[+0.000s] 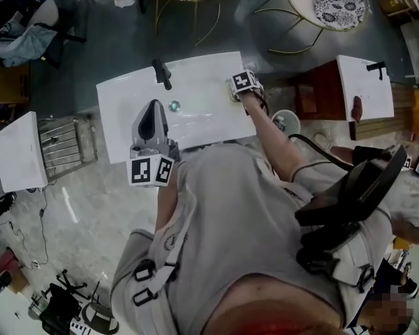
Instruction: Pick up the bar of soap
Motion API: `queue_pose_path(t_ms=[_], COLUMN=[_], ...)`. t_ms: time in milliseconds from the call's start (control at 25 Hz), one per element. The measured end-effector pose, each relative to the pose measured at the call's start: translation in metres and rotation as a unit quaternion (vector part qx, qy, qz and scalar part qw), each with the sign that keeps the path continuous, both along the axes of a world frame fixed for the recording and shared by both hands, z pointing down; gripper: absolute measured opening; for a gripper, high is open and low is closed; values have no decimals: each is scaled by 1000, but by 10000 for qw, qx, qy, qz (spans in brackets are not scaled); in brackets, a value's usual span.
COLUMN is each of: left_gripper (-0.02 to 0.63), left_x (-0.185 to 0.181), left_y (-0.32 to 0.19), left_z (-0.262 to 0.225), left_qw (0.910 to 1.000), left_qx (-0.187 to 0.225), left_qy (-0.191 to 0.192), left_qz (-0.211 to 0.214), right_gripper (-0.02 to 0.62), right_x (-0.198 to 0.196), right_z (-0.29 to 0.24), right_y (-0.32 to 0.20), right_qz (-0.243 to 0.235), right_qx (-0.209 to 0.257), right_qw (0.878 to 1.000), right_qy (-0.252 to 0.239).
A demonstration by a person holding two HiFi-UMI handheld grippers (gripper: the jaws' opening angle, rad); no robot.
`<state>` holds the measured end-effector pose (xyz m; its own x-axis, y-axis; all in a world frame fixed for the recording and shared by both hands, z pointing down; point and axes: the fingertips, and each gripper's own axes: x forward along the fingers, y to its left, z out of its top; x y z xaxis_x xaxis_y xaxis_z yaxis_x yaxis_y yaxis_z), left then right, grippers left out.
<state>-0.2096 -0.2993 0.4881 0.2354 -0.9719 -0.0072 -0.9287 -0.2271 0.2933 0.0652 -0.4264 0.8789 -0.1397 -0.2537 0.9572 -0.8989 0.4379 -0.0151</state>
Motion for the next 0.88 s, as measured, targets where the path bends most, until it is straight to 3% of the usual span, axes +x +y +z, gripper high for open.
queue_pose_path(t_ms=[80,200,240,440,600,880], left_gripper=[-8,-8,-8,-7,-7,-7], left_x=[-3,-6,-7,-7,-5,3], left_y=[1,1,0,1,-2,-6], left_z=[0,1,1,1,3,4], left_qw=[10000,9999,9999,9999,9999,10000], left_qx=[-34,-72,-77,-48,-56,-25], left_qy=[-26,-65,-74,-83,-79,-64], left_qz=[-40,-79,-91,-115,-85,46], right_gripper=[339,283,235,210,204,171], right_x=[0,4,6,11,4,5], right_z=[19,26,24,18,16,4], right_y=[3,11,9,5,6,0], right_qz=[49,110,36,-13,81,85], right_qx=[-159,-334,-264,-50,-55,188], right_qw=[9998,9994,9996,10000,9996,9989], right_qy=[-127,-40,62,74,-282,-423])
